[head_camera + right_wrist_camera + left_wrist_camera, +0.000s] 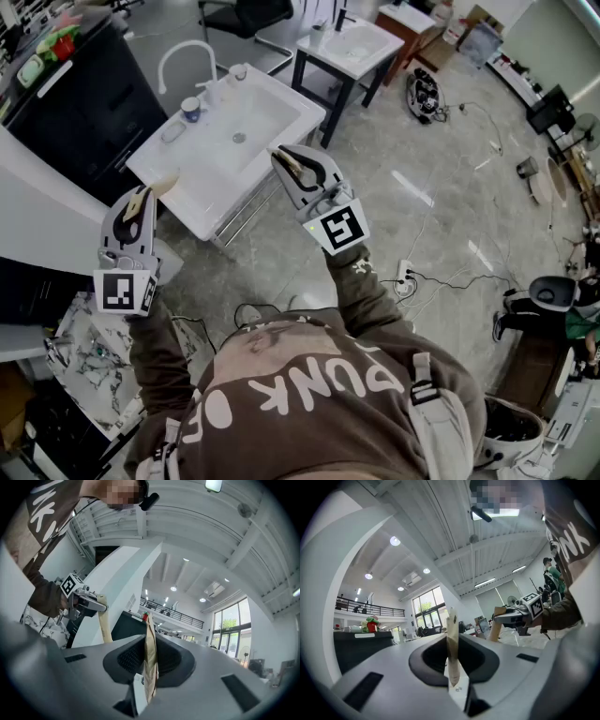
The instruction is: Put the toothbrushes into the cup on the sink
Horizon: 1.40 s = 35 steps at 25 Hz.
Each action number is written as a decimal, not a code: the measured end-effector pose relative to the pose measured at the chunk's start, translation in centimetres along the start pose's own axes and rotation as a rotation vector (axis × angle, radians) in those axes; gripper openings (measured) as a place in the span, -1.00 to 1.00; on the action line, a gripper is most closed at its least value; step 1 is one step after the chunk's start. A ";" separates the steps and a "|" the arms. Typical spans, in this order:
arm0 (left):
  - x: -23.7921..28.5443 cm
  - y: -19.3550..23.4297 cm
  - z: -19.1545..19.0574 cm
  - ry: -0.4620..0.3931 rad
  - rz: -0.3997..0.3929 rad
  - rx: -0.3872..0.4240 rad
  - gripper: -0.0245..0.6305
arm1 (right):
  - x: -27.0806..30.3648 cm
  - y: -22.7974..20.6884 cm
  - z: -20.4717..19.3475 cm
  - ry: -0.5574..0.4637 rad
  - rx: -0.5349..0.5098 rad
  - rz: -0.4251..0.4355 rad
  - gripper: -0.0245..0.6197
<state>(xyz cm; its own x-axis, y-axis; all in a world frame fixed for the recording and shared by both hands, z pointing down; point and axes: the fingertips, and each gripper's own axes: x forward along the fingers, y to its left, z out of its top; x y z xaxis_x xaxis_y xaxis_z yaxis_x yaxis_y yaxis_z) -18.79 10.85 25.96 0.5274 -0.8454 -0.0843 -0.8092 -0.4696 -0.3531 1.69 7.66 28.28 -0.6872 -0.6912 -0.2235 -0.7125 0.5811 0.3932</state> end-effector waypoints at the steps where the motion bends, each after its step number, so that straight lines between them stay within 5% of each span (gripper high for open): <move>1: 0.1 0.2 -0.1 -0.001 0.001 0.000 -0.80 | 0.2 0.0 -0.2 0.005 -0.007 0.003 -0.75; 22: 0.3 4.8 -4.8 -0.010 -0.039 -0.060 -0.80 | 4.8 2.1 -1.9 0.062 -0.049 -0.018 -0.74; 35: 12.7 9.7 -11.2 0.088 0.033 -0.035 -0.80 | 15.0 -8.2 -14.3 0.059 0.027 0.017 -0.74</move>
<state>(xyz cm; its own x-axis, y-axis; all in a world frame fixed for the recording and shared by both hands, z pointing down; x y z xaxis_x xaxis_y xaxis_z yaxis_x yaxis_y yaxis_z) -22.84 -7.34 31.91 0.4769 -0.8789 -0.0127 -0.8352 -0.4486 -0.3182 -0.69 -13.62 34.45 -0.6900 -0.7052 -0.1634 -0.7051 0.6037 0.3719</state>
